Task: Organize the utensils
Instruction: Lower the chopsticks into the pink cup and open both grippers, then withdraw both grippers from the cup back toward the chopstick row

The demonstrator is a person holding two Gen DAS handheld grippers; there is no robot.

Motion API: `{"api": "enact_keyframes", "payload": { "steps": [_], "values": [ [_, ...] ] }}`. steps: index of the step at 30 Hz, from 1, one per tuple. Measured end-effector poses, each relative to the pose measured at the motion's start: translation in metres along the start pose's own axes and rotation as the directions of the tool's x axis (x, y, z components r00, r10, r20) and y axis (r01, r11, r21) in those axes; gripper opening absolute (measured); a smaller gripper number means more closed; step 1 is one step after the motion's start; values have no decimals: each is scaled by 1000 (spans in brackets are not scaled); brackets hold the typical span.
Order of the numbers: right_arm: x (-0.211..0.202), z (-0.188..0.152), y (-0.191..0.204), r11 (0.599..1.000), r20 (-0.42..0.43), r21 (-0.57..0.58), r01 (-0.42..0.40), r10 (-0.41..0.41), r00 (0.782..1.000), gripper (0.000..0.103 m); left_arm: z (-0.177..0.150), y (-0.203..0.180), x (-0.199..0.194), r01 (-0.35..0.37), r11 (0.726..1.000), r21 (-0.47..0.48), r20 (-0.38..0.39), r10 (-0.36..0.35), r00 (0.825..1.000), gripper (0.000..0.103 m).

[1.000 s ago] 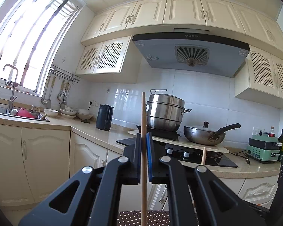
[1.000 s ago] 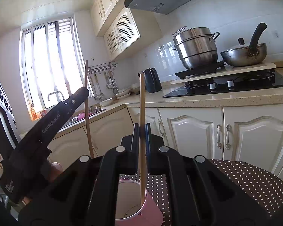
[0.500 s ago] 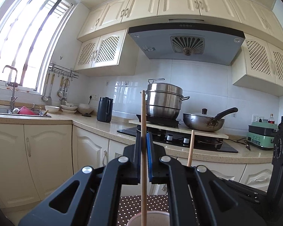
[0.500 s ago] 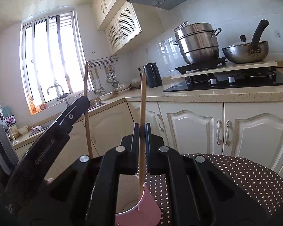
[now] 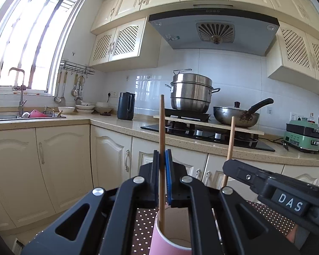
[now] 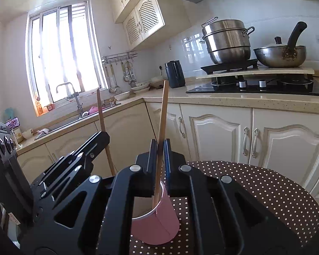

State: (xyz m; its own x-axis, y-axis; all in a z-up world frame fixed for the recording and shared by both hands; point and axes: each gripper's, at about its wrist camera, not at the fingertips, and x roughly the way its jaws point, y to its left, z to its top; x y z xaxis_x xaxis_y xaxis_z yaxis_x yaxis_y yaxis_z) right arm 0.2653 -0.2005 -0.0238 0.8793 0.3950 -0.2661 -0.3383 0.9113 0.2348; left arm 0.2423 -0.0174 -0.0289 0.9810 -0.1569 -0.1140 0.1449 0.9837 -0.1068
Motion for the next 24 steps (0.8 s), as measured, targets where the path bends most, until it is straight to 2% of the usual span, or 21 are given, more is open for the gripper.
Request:
{"api": "enact_keyframes", "payload": {
  "steps": [1,3,4,5,11,13,14,24],
  "values": [
    [0,-1,1,1000,-10,-11,8,-8,1000,12,-1,1,-1,-1,1000,-3,-4,1,1000,6],
    [-1,-3,2,1000,-18,-23,19,-19,1000,32,-1,3,-2,-6,1000,-13,-10,6,1000,7],
    [-3,-4,3,999,-16,-24,30,-30,999,61,0,5,-4,-8,1000,-20,-10,8,1000,7],
    [-6,-5,3,999,0,-21,47,-47,999,66,-1,6,-5,-7,1000,-25,-9,7,1000,7],
    [-15,-7,5,998,8,-18,58,-58,998,66,-3,5,-15,-11,1000,2,-14,11,1000,9],
    [-16,-6,4,999,6,-8,52,-52,999,66,-3,6,-18,-18,1000,10,-14,18,1000,25],
    [-17,-6,4,999,6,-6,51,-51,999,66,-3,5,-20,-16,1000,14,-13,17,1000,27],
    [-33,-6,11,998,10,-21,56,-56,998,66,1,9,-42,-43,999,33,-8,43,999,31]
  ]
}}
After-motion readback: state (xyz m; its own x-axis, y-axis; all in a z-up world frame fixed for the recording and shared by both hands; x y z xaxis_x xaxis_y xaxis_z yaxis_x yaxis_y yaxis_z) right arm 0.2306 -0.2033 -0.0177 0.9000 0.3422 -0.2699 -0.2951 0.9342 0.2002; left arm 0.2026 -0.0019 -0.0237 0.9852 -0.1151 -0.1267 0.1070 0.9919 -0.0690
